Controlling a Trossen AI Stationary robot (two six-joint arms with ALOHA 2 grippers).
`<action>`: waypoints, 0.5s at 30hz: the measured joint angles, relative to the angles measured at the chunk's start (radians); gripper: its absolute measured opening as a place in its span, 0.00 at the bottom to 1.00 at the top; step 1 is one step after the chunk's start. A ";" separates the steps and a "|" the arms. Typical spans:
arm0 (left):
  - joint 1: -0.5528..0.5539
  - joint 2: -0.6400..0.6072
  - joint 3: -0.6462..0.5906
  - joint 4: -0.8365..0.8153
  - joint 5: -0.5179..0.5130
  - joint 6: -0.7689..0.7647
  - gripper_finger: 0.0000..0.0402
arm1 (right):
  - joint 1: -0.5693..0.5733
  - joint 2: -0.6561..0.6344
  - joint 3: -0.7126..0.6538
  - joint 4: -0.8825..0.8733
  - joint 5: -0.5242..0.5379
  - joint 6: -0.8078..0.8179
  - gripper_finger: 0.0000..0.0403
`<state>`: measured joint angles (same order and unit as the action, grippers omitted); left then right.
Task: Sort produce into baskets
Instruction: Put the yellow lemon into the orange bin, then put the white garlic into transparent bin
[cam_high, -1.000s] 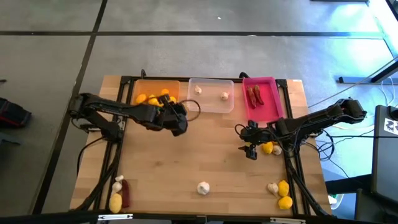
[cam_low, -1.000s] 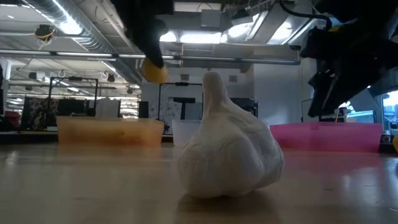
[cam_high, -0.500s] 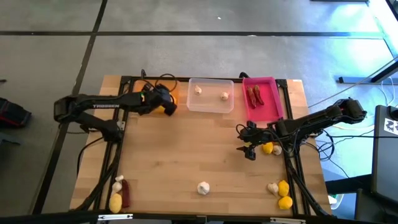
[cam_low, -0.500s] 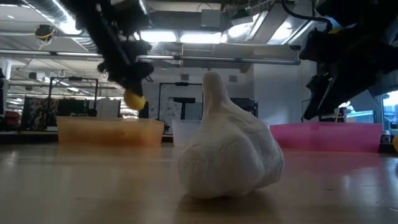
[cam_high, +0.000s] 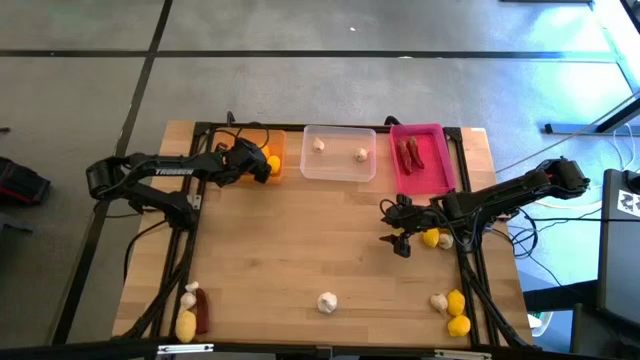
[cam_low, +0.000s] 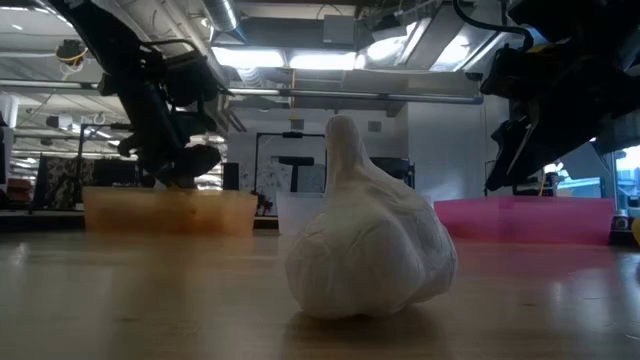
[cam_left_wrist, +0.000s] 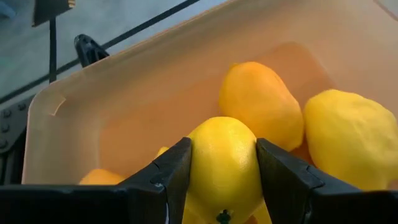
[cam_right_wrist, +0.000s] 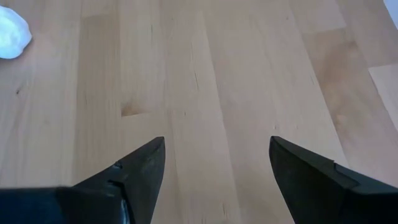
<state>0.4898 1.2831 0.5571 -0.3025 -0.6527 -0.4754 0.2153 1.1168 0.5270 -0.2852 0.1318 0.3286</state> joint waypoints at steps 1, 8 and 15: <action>0.003 0.000 0.000 0.002 0.000 -0.008 0.40 | 0.000 0.000 0.000 0.000 0.000 0.000 0.70; 0.004 0.000 0.000 0.005 0.010 -0.010 0.51 | 0.000 0.000 0.000 0.000 0.004 -0.001 0.70; -0.011 -0.030 0.035 -0.003 0.100 0.032 0.62 | 0.000 0.000 0.000 0.020 0.018 -0.025 0.70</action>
<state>0.4790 1.2527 0.5926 -0.3053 -0.5530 -0.4438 0.2153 1.1168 0.5270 -0.2652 0.1501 0.3039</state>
